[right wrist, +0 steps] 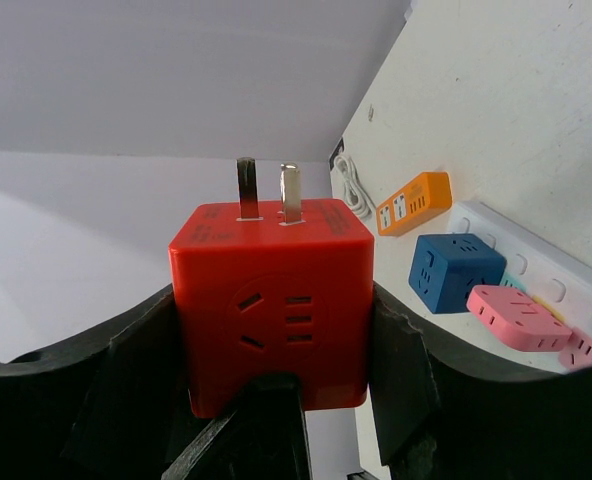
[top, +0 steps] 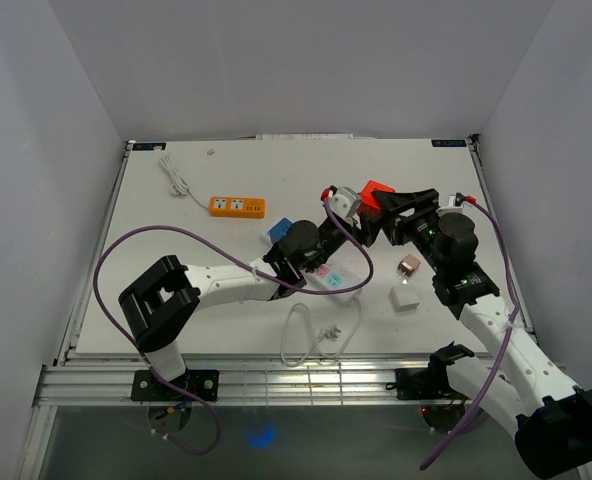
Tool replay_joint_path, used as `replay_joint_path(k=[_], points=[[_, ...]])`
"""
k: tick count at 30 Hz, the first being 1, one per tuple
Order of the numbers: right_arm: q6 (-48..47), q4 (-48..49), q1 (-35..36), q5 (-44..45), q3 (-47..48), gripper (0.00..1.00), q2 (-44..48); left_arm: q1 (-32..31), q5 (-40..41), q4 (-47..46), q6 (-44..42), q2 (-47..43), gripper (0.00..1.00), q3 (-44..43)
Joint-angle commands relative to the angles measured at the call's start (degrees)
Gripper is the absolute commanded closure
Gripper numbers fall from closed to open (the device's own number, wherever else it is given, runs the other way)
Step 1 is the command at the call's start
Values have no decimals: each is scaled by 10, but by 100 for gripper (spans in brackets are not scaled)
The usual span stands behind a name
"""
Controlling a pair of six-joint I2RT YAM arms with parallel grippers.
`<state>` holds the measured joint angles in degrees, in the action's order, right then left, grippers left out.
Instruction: Insert the plug
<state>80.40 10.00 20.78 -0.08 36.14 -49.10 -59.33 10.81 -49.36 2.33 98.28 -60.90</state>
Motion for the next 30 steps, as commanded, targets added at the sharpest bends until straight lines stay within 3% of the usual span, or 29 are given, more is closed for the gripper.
replay_joint_path(k=[1, 2, 5, 7, 11, 14, 19, 27, 30], points=[[-10, 18, 10, -5, 11, 49, 18, -2, -2, -5, -18, -23, 77, -6], [-10, 17, 10, -5, 11, 47, 18, -3, -2, -2, -19, -27, 85, -1], [-11, 20, 10, -6, 8, 40, 17, -3, -2, -1, -18, -39, 89, 7], [-9, 22, 10, -5, 6, 39, 18, -3, 1, 0, -17, -44, 98, 15], [-11, 23, 10, -4, 9, 36, 20, -3, 2, -4, -17, -52, 99, 25], [-21, 10, 10, -2, 19, 18, 18, -3, 0, -2, -16, -59, 100, 30], [-41, -6, 10, 21, 31, 7, 17, -3, -14, 8, -9, -75, 100, 42], [-74, -52, 7, 60, 45, 2, 18, -3, -10, 67, 7, -116, 100, 46], [-84, -71, -12, 73, 34, 2, 20, -3, -14, 179, 22, -142, 100, 13]])
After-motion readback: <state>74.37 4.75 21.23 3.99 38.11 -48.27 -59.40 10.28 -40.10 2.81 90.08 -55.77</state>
